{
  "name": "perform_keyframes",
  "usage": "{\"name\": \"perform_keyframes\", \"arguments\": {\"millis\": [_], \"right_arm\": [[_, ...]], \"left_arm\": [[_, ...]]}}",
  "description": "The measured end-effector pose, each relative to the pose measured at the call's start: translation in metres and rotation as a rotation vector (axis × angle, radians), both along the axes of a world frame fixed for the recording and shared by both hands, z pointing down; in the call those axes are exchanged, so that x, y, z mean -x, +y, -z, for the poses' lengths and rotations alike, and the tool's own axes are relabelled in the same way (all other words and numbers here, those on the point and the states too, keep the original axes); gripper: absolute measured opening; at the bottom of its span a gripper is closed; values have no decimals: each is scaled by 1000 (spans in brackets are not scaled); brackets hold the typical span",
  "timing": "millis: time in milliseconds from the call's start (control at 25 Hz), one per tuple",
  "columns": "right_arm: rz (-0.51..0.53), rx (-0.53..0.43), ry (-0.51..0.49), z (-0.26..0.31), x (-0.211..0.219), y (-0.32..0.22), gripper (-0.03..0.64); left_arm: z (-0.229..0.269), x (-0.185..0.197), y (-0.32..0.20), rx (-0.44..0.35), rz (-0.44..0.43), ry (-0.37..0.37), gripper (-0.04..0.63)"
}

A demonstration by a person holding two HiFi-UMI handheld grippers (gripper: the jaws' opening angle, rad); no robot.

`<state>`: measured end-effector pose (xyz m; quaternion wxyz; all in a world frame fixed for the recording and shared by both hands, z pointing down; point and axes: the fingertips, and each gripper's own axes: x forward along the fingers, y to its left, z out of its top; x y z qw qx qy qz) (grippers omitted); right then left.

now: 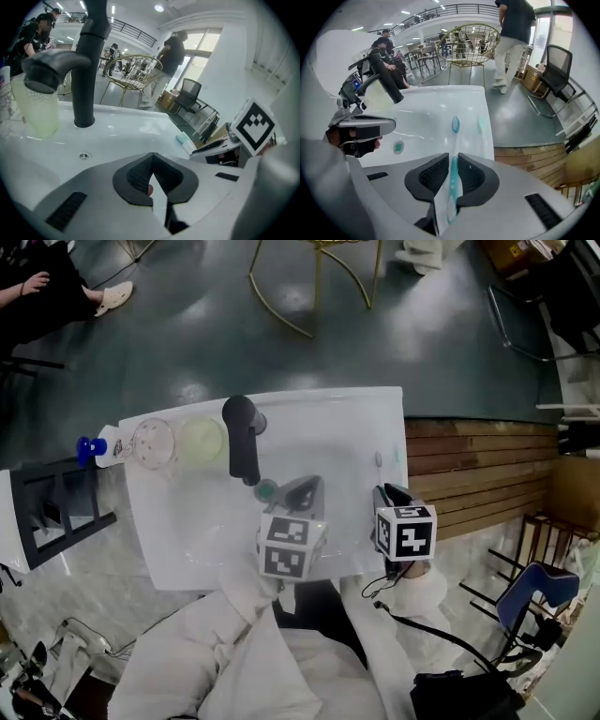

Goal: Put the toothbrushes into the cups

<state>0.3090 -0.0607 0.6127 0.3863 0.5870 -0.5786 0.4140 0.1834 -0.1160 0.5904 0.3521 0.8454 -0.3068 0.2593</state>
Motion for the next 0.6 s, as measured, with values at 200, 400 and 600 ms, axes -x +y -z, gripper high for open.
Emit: {"name": "perform_keyframes", "arguments": {"millis": [200,400,600], "right_arm": [[-2,-1,-2,-1,-1,-1,57],[-2,-6,-5,0,-1,-3,49],[-19,-31,-12,3,-1,-2,48]], "left_arm": [[0,2,2,-1,0,-3,-2],[-1,6,5,0,5,-6,-2],[4,9,6,-11,10,-14,-2]]}}
